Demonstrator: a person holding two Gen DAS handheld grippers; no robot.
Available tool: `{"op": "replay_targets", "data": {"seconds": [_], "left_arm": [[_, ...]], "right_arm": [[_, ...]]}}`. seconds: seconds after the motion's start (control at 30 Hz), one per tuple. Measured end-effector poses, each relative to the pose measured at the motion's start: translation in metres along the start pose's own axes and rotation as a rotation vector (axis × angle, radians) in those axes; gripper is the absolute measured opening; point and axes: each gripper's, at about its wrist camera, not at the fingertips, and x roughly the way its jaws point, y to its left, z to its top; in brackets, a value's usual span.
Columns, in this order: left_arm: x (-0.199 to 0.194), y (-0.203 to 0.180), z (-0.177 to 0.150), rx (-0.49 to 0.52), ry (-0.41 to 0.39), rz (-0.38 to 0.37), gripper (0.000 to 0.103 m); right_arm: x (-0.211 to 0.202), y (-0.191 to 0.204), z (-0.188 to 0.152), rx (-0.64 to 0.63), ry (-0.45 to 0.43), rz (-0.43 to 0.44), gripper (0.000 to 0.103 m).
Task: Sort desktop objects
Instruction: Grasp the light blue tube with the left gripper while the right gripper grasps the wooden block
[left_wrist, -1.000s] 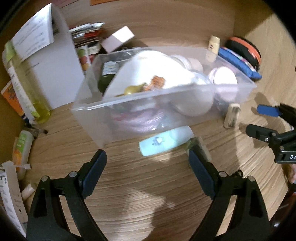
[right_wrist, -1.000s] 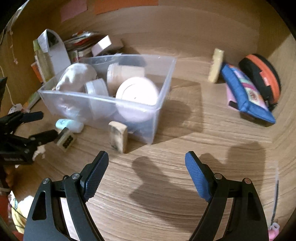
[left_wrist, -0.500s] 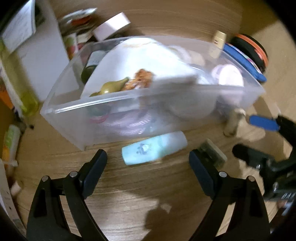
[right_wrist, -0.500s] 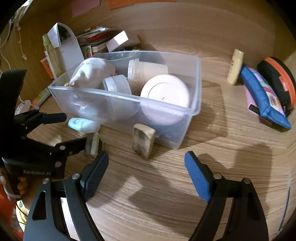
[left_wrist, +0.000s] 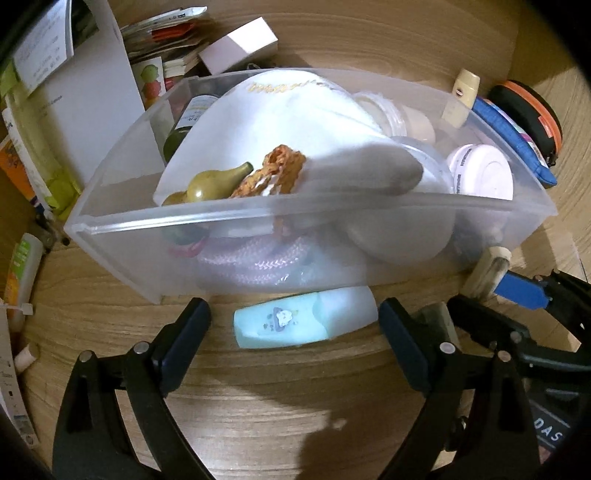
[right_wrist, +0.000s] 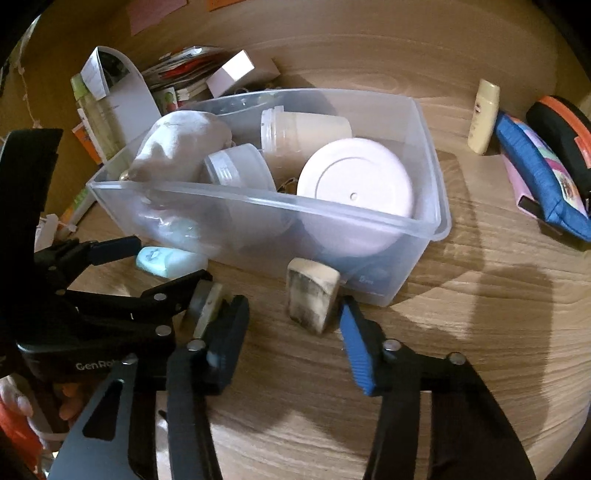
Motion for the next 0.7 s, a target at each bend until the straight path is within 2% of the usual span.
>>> {"op": "replay_targets", "data": {"seconds": [0.07, 0.1, 0.13, 0.2, 0.5, 0.7], "left_arm": [[0.0, 0.001, -0.001, 0.008, -0.005, -0.003, 0.092], [-0.001, 0.001, -0.001, 0.016, -0.008, -0.009, 0.086], [-0.003, -0.001, -0.002, 0.036, -0.016, -0.019, 0.08], [-0.007, 0.0, -0.005, 0.05, -0.022, -0.031, 0.073], [-0.016, 0.012, -0.013, 0.026, -0.022, -0.068, 0.073], [-0.032, 0.029, -0.02, -0.026, -0.061, -0.076, 0.073]], "right_arm": [[0.0, 0.0, 0.001, 0.001, -0.003, -0.005, 0.029], [0.0, -0.001, 0.001, 0.004, -0.004, -0.004, 0.023], [-0.001, -0.003, 0.001, 0.011, -0.005, 0.009, 0.022], [-0.003, -0.004, 0.0, 0.019, -0.011, 0.021, 0.022], [-0.022, -0.001, -0.005, 0.013, -0.067, 0.044, 0.022], [-0.035, -0.003, -0.007, 0.027, -0.091, 0.062, 0.022]]}}
